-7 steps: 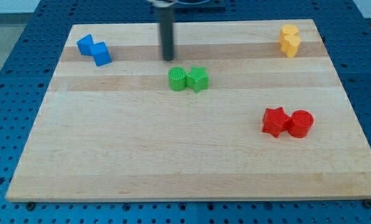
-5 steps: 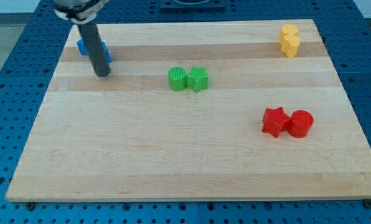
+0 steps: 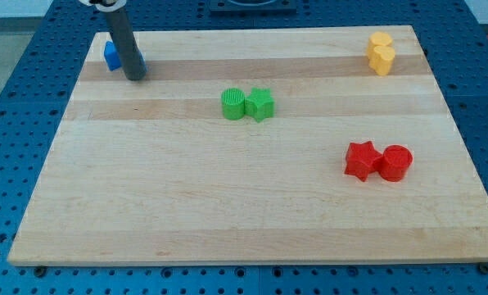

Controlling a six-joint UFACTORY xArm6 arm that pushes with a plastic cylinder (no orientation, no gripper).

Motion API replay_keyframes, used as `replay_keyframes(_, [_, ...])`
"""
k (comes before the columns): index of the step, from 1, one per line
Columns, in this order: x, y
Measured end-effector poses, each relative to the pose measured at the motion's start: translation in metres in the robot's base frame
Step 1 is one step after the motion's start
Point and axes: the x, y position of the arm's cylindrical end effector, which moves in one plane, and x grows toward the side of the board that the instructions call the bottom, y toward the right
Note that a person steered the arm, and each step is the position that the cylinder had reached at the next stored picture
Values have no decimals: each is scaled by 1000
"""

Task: Move the blue blocks towards the top left

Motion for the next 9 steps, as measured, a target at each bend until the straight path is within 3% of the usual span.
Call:
replay_keyframes(1, [25, 0])
replay_keyframes(3, [195, 52])
replay_keyframes(4, [264, 116])
replay_keyframes(5, [296, 226])
replay_keyframes(6, [304, 270])
replay_keyframes(7, [275, 359])
replay_keyframes(8, [256, 397])
replay_keyframes(9, [247, 398])
